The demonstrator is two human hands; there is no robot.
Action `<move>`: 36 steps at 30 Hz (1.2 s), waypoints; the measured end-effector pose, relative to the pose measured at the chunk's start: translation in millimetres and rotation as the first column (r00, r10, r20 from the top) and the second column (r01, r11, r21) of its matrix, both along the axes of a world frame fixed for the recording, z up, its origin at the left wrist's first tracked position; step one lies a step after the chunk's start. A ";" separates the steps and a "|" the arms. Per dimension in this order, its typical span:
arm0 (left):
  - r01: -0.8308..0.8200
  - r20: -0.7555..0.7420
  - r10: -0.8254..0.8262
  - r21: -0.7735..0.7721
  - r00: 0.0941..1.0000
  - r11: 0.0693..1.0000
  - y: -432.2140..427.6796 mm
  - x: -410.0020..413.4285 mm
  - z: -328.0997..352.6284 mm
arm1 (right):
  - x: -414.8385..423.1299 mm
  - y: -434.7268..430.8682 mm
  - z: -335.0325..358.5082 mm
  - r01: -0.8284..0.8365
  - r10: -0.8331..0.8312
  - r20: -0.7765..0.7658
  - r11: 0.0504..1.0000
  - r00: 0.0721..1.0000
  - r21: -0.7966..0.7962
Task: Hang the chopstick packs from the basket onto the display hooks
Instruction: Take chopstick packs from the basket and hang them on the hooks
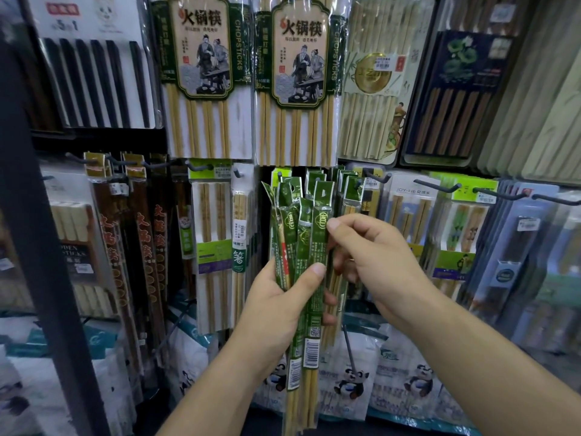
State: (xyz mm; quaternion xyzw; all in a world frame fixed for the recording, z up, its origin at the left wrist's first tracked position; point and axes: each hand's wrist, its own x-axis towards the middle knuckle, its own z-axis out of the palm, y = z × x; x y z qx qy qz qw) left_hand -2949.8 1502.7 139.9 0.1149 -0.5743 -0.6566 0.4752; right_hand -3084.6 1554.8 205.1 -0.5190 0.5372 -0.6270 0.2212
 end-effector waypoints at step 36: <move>-0.025 0.023 0.023 0.088 0.999 0.996 -9.9 2.8 -6.3 | -33.4 -26.7 26.1 0.357 -0.356 0.036 0.920 0.934 -0.161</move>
